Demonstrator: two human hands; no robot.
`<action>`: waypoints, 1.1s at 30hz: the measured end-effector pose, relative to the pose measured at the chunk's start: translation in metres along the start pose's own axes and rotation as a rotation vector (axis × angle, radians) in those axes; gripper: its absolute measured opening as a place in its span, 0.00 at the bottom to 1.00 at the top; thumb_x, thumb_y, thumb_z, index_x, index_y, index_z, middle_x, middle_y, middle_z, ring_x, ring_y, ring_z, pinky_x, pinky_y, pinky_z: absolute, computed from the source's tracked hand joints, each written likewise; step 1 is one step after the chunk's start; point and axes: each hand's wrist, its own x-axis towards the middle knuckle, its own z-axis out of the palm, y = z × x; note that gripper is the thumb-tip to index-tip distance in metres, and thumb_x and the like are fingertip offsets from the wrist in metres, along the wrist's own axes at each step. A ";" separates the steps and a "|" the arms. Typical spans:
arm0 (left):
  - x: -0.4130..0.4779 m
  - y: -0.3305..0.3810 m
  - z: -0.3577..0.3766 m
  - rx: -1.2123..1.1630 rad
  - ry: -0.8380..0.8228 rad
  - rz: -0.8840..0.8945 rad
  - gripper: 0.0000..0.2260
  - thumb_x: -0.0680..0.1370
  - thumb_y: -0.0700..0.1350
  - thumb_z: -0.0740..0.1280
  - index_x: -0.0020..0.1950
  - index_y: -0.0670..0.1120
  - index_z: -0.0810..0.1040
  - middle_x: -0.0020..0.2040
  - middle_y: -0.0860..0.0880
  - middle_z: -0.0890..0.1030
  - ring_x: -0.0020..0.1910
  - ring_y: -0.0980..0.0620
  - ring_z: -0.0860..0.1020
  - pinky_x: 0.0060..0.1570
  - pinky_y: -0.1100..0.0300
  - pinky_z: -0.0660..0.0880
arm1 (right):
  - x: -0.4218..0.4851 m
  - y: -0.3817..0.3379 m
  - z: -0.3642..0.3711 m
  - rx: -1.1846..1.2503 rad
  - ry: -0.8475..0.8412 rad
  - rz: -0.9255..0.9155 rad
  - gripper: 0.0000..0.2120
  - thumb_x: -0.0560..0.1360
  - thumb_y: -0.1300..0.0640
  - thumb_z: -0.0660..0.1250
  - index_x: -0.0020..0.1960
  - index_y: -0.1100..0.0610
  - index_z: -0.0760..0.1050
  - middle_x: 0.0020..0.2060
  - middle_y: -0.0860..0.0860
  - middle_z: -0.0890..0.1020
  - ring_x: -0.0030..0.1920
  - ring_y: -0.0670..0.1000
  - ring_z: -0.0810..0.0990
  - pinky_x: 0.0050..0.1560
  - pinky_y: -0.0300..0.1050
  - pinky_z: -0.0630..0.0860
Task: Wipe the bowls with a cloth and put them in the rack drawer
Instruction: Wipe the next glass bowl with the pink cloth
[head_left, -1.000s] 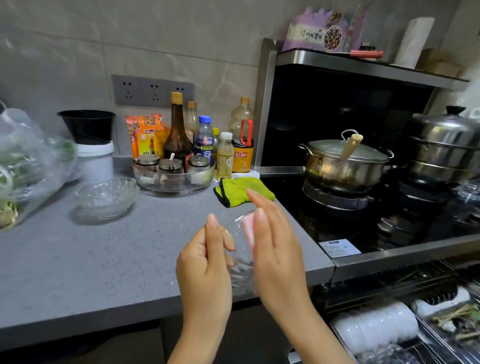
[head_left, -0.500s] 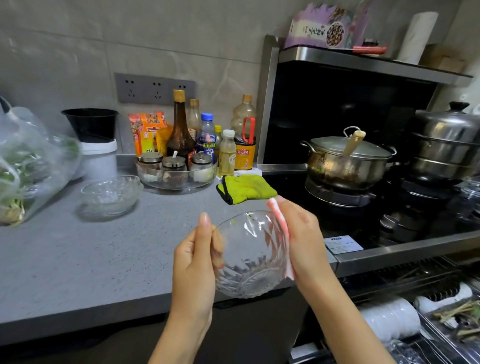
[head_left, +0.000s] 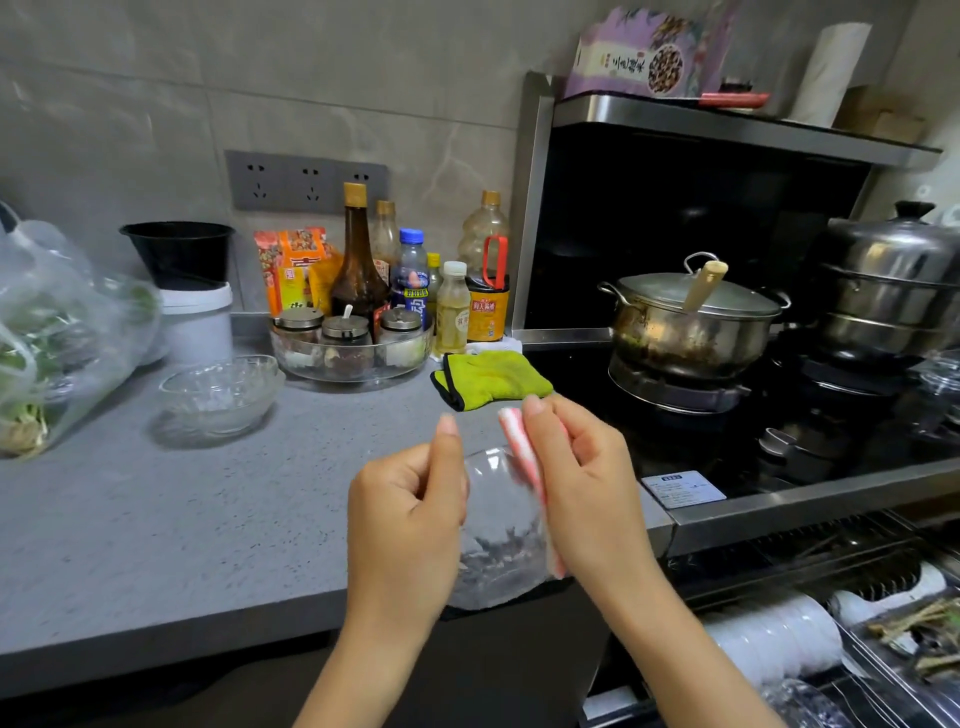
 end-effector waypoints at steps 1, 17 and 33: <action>-0.001 0.000 0.002 -0.055 0.069 -0.066 0.26 0.81 0.51 0.59 0.23 0.46 0.61 0.22 0.53 0.59 0.22 0.57 0.58 0.23 0.67 0.56 | -0.004 0.006 0.003 -0.029 0.023 -0.029 0.20 0.79 0.48 0.57 0.37 0.60 0.73 0.30 0.49 0.75 0.34 0.45 0.73 0.38 0.50 0.70; -0.012 -0.001 0.007 -0.171 0.167 -0.167 0.23 0.75 0.60 0.55 0.23 0.49 0.65 0.21 0.53 0.62 0.22 0.58 0.60 0.23 0.65 0.58 | -0.016 0.012 0.013 -0.210 0.041 -0.130 0.21 0.79 0.44 0.48 0.62 0.45 0.75 0.60 0.37 0.78 0.65 0.38 0.72 0.65 0.40 0.67; -0.004 -0.011 -0.017 -0.394 0.099 -0.292 0.36 0.73 0.64 0.66 0.34 0.29 0.63 0.32 0.37 0.68 0.34 0.42 0.66 0.37 0.52 0.67 | 0.003 0.009 0.003 0.353 -0.096 0.311 0.23 0.80 0.52 0.61 0.28 0.59 0.68 0.26 0.49 0.73 0.32 0.48 0.72 0.42 0.43 0.70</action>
